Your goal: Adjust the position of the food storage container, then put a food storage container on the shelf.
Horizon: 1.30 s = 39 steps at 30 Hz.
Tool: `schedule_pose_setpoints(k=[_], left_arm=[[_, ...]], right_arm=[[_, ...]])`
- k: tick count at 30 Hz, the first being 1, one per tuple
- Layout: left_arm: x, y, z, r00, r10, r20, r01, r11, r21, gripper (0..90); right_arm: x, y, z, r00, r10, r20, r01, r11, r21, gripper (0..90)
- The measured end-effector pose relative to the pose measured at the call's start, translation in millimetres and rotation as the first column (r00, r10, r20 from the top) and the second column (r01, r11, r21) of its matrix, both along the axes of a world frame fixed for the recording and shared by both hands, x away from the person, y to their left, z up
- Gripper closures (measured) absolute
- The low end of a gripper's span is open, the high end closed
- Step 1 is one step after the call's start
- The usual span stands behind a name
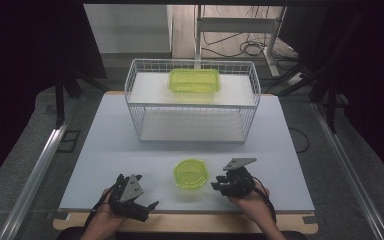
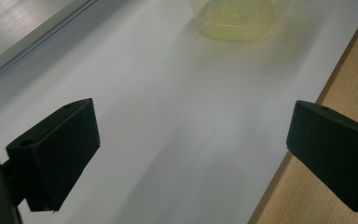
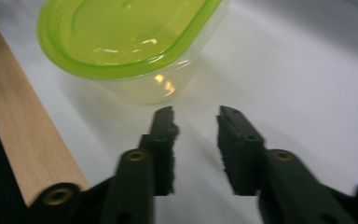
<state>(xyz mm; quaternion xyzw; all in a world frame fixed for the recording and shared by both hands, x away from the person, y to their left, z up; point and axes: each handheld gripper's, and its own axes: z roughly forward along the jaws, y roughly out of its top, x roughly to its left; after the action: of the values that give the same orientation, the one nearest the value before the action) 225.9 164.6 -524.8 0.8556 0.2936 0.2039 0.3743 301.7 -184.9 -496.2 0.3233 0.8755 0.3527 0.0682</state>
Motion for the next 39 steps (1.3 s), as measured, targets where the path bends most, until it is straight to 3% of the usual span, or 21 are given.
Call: schedule_pose_setpoints(k=[7,11,13,15,20,26,30,39], left_arm=[[1.8,2.8,-1.3,0.9998,-0.017,-0.006,0.017,0.9995,-0.025,2.8],[1.4,2.8,-1.6,0.9999,-0.016,0.0,0.016,0.9996,-0.022,2.8],[1.4,2.9,-1.7,0.9998,-0.017,0.0,0.017,0.9996,-0.02,2.7],[1.3,2.8,-1.9,0.9998,-0.02,-0.001,0.02,0.9996,-0.02,2.7],[0.8,1.8,-2.1,0.9997,-0.026,-0.001,0.026,0.9995,-0.019,2.7],[1.3,1.4,-2.8,0.9995,-0.032,-0.003,0.032,0.9994,-0.017,2.7],[1.2,1.7,-2.5,0.9995,-0.032,-0.003,0.032,0.9993,-0.017,2.7],[1.3,1.1,-3.2,0.9995,-0.032,-0.003,0.032,0.9994,-0.012,2.7]], right_arm=[[-3.8,-12.4,2.1,0.9964,-0.007,0.084,0.005,1.0,0.019,32.3],[-5.4,-16.7,0.3,0.9928,-0.015,0.119,0.007,0.998,0.062,17.1],[-6.2,-19.3,-0.7,0.9921,-0.008,0.125,-0.004,0.995,0.095,13.3],[-6.4,-21.6,-2.0,0.9915,-0.009,0.13,-0.003,0.996,0.094,10.3],[-3.6,-23.3,-7.3,0.9954,-0.024,0.093,0.016,0.996,0.089,7.2],[-3.1,-21.1,-6.9,0.9933,-0.052,0.103,0.045,0.996,0.072,6.3],[-1.8,-20.9,-6.9,0.9924,-0.082,0.091,0.074,0.993,0.087,5.5],[-1.2,-17.6,1.4,0.9926,-0.09,0.082,0.083,0.993,0.085,12.7]])
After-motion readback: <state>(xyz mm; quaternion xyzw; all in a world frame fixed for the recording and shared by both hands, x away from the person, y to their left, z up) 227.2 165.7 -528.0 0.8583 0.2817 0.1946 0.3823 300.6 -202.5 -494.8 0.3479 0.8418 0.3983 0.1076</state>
